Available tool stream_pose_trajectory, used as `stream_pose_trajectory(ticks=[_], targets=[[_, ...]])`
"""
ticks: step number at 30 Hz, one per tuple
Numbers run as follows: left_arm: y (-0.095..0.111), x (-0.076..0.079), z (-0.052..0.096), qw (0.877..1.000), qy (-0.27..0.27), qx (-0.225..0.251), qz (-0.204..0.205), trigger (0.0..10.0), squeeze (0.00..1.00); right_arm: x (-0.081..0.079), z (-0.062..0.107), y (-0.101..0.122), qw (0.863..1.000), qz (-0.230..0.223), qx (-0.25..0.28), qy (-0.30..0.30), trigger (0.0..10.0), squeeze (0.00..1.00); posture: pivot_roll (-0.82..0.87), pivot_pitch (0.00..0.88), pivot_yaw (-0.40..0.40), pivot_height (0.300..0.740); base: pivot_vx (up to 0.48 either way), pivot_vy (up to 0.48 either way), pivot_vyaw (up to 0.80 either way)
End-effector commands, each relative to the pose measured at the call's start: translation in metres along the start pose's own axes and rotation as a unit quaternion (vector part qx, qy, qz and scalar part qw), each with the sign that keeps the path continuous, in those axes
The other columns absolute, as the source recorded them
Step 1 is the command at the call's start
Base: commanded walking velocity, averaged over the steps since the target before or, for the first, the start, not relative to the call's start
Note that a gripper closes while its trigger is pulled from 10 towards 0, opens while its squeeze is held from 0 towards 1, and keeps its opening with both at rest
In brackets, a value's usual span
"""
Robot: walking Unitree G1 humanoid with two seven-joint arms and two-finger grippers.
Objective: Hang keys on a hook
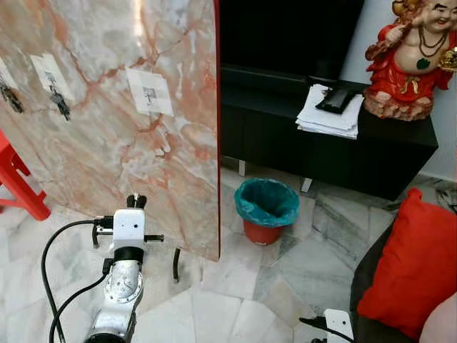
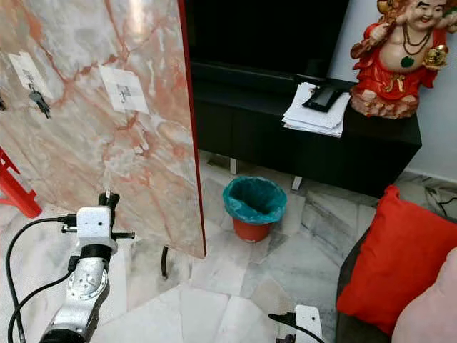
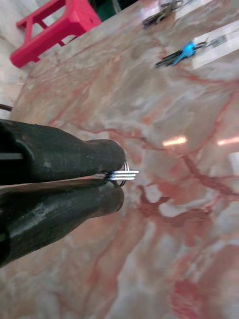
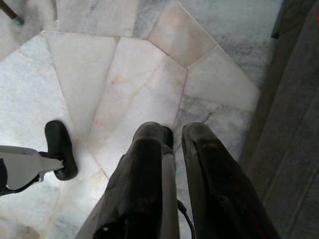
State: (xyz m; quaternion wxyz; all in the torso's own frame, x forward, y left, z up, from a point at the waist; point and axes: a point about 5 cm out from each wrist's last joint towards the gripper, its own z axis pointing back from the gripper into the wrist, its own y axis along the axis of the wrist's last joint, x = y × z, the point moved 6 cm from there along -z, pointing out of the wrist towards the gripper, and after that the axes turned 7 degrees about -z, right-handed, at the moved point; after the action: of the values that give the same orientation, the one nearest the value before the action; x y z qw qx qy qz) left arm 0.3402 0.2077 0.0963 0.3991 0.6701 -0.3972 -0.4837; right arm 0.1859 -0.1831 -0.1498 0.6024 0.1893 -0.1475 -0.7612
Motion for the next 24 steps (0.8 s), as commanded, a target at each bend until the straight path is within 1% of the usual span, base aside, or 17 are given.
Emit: stream_pose_trajectory(ticks=[1,4,5,8,9,10,11,12,13,14,16,17,18,21,22,24], targets=[[0.005,-0.004,0.002,1.0,0.013,0.007,-0.001,10.0,0.0,-0.003,0.0,0.0,1.0,0.006,0.003,0.001,10.0,0.0,-0.06,0.044,-0.031,0.74,0.0,0.0,0.0],[0.009,-0.007,0.003,1.0,0.021,0.013,0.001,10.0,0.0,-0.005,0.0,-0.002,1.0,0.008,0.003,0.002,10.0,0.0,-0.05,0.044,-0.037,0.74,0.0,0.0,0.0],[0.013,-0.01,0.001,0.999,0.027,0.016,0.018,10.0,0.0,-0.008,0.0,-0.004,1.0,0.01,0.002,0.004,10.0,0.0,-0.05,0.043,-0.039,0.74,0.0,0.0,0.0],[0.022,-0.011,-0.002,0.998,0.03,0.027,0.042,10.0,0.0,-0.012,0.0,-0.007,1.0,0.013,0.001,0.007,10.0,0.0,-0.05,0.043,-0.041,0.74,0.0,0.0,0.0],[0.026,-0.009,-0.005,0.997,0.022,0.028,0.068,10.0,0.0,-0.012,0.0,-0.013,1.0,0.022,-0.001,0.009,10.0,0.0,-0.05,0.041,-0.042,0.74,0.0,0.0,0.0],[0.026,-0.009,-0.005,0.997,0.022,0.028,0.068,10.0,0.0,-0.012,0.0,-0.013,1.0,0.022,-0.001,0.009,10.0,0.0,-0.05,0.041,-0.042,0.74,0.0,0.0,0.0],[0.03,-0.006,-0.006,0.996,0.015,0.031,0.087,10.0,0.0,-0.008,0.002,-0.018,0.999,0.035,0.001,0.008,10.0,0.0,-0.05,0.041,-0.042,0.74,0.0,0.0,0.8],[0.031,-0.004,-0.006,0.994,0.011,0.031,0.1,10.0,0.0,-0.003,0.003,-0.023,0.999,0.038,0.0,0.006,10.0,0.0,-0.05,0.041,-0.041,0.74,0.0,0.0,0.8],[0.031,-0.002,-0.006,0.994,0.009,0.03,0.105,10.0,0.0,-0.001,0.004,-0.026,0.999,0.035,-0.001,0.006,10.0,0.0,-0.05,0.041,-0.041,0.74,0.0,0.0,0.8],[0.033,-0.001,-0.006,0.994,0.005,0.032,0.107,10.0,0.0,0.002,0.005,-0.029,1.0,0.022,0.0,0.004,10.0,0.0,-0.05,0.038,-0.042,0.74,0.0,0.0,0.8],[0.034,0.0,-0.006,0.994,0.003,0.034,0.107,10.0,0.0,0.004,0.006,-0.031,1.0,0.018,0.0,0.004,10.0,0.0,-0.05,0.038,-0.042,0.74,0.0,0.0,0.8],[0.037,0.001,-0.006,0.993,-0.001,0.036,0.113,10.0,0.0,0.011,0.008,-0.036,1.0,0.007,-0.001,0.002,10.0,0.0,-0.05,0.038,-0.042,0.74,0.0,0.0,0.0],[0.039,0.002,-0.007,0.991,-0.003,0.036,0.126,10.0,0.0,0.016,0.01,-0.04,1.0,0.008,-0.002,0.001,10.0,0.0,-0.05,0.035,-0.042,0.74,0.0,0.0,0.0],[0.04,0.003,-0.009,0.988,-0.006,0.031,0.152,10.0,0.0,0.019,0.011,-0.043,1.0,0.009,-0.004,0.0,10.0,0.0,-0.05,0.035,-0.042,0.74,0.0,0.0,0.0],[0.04,0.003,-0.009,0.988,-0.006,0.031,0.152,10.0,0.0,0.019,0.011,-0.043,1.0,0.009,-0.004,0.0,10.0,0.0,-0.05,0.035,-0.042,0.74,0.0,0.0,0.0],[0.043,0.009,-0.01,0.989,-0.028,0.036,0.143,10.0,0.0,0.023,0.011,-0.042,1.0,0.008,-0.003,-0.001,10.0,0.0,-0.05,0.03,-0.039,0.74,0.0,0.0,0.0]])
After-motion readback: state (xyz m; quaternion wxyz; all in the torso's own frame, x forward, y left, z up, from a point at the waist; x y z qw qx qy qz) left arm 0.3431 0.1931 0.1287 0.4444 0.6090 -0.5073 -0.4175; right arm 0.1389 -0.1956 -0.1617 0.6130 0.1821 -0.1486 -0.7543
